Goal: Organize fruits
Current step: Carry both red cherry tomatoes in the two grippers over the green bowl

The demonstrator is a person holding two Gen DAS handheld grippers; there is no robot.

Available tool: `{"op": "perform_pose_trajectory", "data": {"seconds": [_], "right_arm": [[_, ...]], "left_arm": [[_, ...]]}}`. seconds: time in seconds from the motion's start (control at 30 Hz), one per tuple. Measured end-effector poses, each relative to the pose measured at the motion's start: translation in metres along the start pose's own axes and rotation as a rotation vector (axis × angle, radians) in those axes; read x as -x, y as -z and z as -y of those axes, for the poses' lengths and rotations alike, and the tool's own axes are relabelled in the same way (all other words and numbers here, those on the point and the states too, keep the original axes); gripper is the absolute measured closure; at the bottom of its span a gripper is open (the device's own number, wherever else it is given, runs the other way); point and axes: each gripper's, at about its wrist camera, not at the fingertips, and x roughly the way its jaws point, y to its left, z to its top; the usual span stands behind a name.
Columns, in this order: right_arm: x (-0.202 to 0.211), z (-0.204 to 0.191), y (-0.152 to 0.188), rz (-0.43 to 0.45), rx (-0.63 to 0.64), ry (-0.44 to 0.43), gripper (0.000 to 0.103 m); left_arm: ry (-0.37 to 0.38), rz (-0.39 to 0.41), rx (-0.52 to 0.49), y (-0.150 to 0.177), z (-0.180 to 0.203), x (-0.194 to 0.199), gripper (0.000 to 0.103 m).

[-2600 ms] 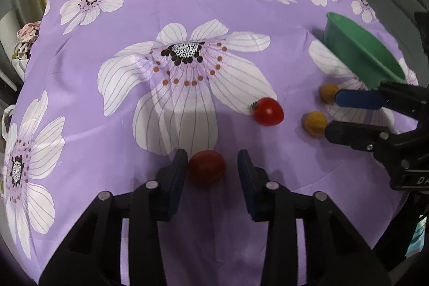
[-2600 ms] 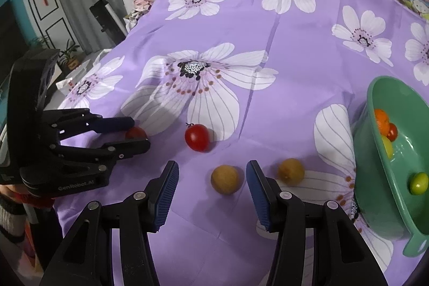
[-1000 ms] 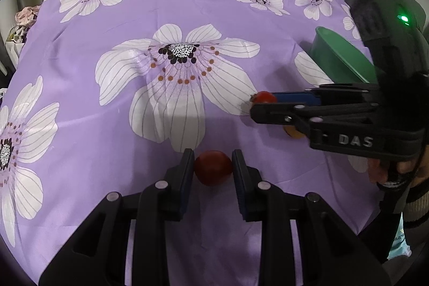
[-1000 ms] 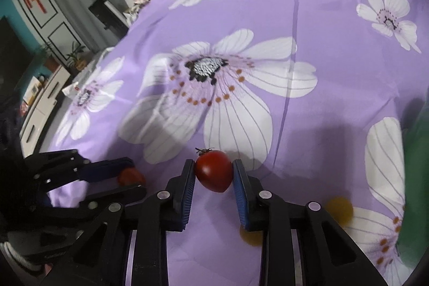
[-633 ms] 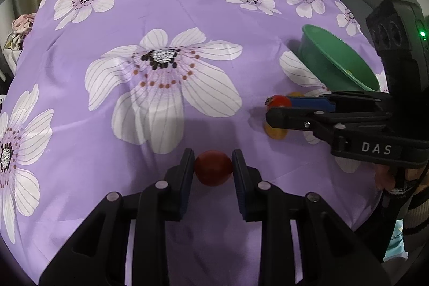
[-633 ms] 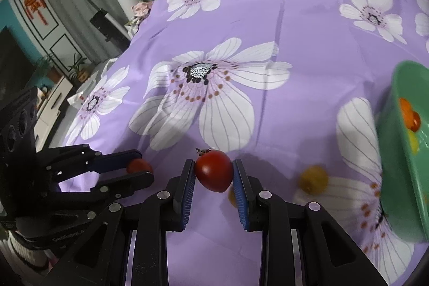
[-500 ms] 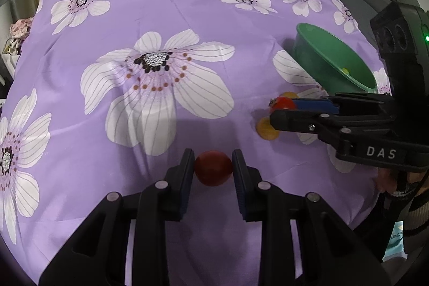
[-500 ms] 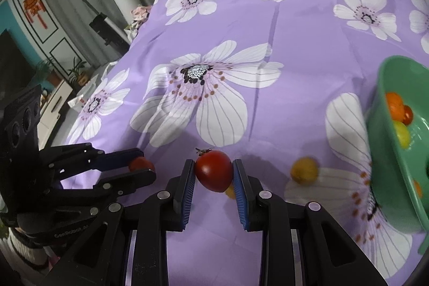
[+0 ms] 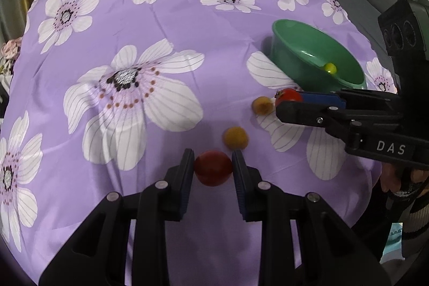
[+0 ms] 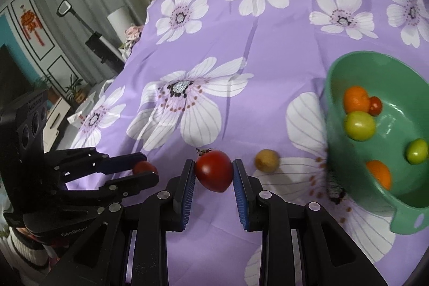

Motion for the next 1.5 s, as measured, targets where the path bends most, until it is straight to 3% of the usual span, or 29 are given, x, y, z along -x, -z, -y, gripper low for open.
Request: {"op": "perform_pose_trajectory", "data": {"seconds": [1.07,1.5], "right_arm": [[0.063,0.083,0.008,0.186,-0.160,0.080,0.073],[0.078,0.116,0.016,0.224,-0.218,0.141,0.073]], "left_arm": [[0.046,0.050,-0.175,-0.071,0.093,-0.024,0.075],[0.092,0.053,-0.193,-0.100,0.118,-0.043,0.075]]}}
